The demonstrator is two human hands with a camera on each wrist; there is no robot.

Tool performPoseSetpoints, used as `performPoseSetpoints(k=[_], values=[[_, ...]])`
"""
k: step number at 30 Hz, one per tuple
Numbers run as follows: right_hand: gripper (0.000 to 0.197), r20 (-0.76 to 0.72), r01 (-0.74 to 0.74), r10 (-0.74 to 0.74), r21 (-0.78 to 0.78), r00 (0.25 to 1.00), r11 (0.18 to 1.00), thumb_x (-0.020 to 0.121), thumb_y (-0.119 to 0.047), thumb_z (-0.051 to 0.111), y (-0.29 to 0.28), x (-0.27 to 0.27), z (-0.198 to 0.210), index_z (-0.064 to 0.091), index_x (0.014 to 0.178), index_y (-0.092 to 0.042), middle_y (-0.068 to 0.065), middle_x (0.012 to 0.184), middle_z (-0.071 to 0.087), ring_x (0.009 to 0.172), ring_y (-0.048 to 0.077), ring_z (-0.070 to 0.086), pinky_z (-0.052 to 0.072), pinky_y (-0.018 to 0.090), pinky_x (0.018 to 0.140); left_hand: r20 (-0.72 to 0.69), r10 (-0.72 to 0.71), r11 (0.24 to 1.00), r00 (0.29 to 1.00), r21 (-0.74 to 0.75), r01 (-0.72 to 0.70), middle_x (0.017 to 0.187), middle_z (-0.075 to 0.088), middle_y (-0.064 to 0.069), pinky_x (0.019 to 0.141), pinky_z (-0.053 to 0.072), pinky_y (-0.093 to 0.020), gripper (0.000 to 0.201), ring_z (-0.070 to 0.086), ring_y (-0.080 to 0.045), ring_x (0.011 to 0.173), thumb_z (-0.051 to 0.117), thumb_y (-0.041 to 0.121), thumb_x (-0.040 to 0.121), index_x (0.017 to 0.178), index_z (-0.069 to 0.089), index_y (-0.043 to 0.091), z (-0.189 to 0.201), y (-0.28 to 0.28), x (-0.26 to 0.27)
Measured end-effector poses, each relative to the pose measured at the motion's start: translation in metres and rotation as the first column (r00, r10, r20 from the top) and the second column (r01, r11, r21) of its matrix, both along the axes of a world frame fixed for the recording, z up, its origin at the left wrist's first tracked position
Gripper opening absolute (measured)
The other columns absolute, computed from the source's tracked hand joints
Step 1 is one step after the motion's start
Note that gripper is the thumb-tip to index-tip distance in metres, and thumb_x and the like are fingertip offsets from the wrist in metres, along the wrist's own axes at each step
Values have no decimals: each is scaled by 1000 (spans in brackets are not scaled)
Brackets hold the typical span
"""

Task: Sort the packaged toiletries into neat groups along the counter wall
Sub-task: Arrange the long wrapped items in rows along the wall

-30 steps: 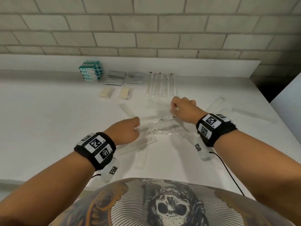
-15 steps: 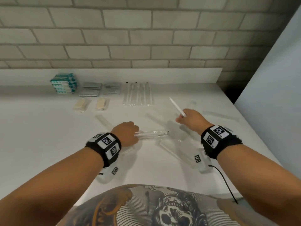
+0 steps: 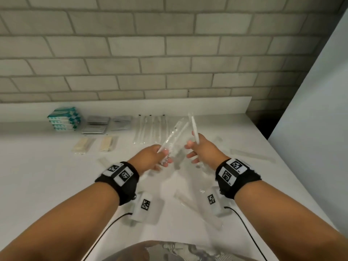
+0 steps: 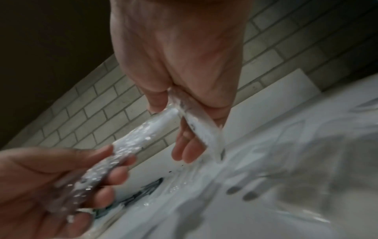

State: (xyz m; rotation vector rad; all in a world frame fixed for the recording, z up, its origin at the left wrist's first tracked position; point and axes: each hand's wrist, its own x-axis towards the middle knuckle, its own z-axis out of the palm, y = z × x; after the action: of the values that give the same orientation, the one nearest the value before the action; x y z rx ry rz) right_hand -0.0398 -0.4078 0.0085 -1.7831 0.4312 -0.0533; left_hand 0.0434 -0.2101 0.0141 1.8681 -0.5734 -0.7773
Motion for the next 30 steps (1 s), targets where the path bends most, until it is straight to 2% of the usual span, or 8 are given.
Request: performPoseSetpoints(k=[5, 10, 13, 15, 17, 22, 26, 30], values=[[66, 73, 93, -99, 80, 992, 992, 94, -16, 58, -13, 53, 0, 21, 148, -26, 8, 109, 65, 81, 22, 68, 51, 28, 62, -20, -97, 995, 995, -2, 97, 99, 70, -8, 68, 54, -27, 32, 67, -16, 85, 55, 39, 96, 112, 62, 12, -6, -49, 25], [67, -81, 216, -217, -20, 973, 976, 91, -11, 55, -57, 112, -11, 21, 149, -22, 14, 111, 61, 69, 20, 59, 47, 28, 56, -34, 116, 993, 993, 12, -116, 81, 62, -6, 69, 57, -30, 27, 65, -18, 74, 55, 30, 96, 111, 60, 8, -16, -81, 65], [70, -183, 153, -191, -202, 964, 967, 88, -18, 61, -85, 139, -21, 27, 149, -13, 12, 120, 55, 89, 25, 61, 50, 35, 78, -61, 172, 985, 983, -3, -173, 80, 67, -5, 68, 53, -33, 22, 64, -17, 71, 50, 35, 98, 107, 51, 15, -28, -89, 87], [70, -235, 74, -230, -531, 944, 844, 88, -32, 62, -97, 149, -23, 30, 148, -16, 13, 133, 48, 120, 33, 50, 41, 38, 98, -63, 215, 977, 975, 8, -215, 86, 72, -3, 68, 48, -30, 20, 64, -15, 76, 45, 37, 99, 106, 48, 18, -34, -94, 98], [50, -99, 123, -246, -655, 964, 745, 90, -35, 56, -96, 155, -21, 47, 136, -17, 12, 126, 54, 120, 33, 48, 41, 38, 98, -70, 267, 963, 961, -3, -268, 93, 71, -2, 73, 43, -29, 24, 61, -16, 86, 45, 32, 96, 108, 52, 12, -37, -101, 106], [14, -94, 33, -35, -21, 995, 999, 90, -27, 61, -53, 160, -24, 61, 99, -17, 5, 88, 71, 74, 22, 66, 52, 35, 66, -14, 260, 965, 966, -42, -260, 93, 64, -12, 78, 44, -31, 28, 58, -25, 86, 40, 18, 97, 93, 63, 3, -36, -126, 117], [10, -84, 134, -138, -52, 987, 990, 84, -14, 64, -52, 166, -33, 60, 92, -11, 5, 81, 66, 66, 22, 64, 55, 35, 64, 82, 78, 992, 994, 89, -86, 85, 60, -6, 79, 42, -34, 35, 56, -30, 88, 43, 32, 81, 82, 66, 7, -39, -131, 124], [15, -213, 134, -160, -135, 964, 982, 86, -11, 60, -56, 173, -31, 52, 73, -9, 8, 64, 59, 68, 36, 68, 52, 38, 62, 486, -99, 882, 868, 447, -150, 138, 45, 2, 106, 28, -34, 38, 37, -24, 129, 45, 24, 92, 128, 57, 28, -52, -116, 127]])
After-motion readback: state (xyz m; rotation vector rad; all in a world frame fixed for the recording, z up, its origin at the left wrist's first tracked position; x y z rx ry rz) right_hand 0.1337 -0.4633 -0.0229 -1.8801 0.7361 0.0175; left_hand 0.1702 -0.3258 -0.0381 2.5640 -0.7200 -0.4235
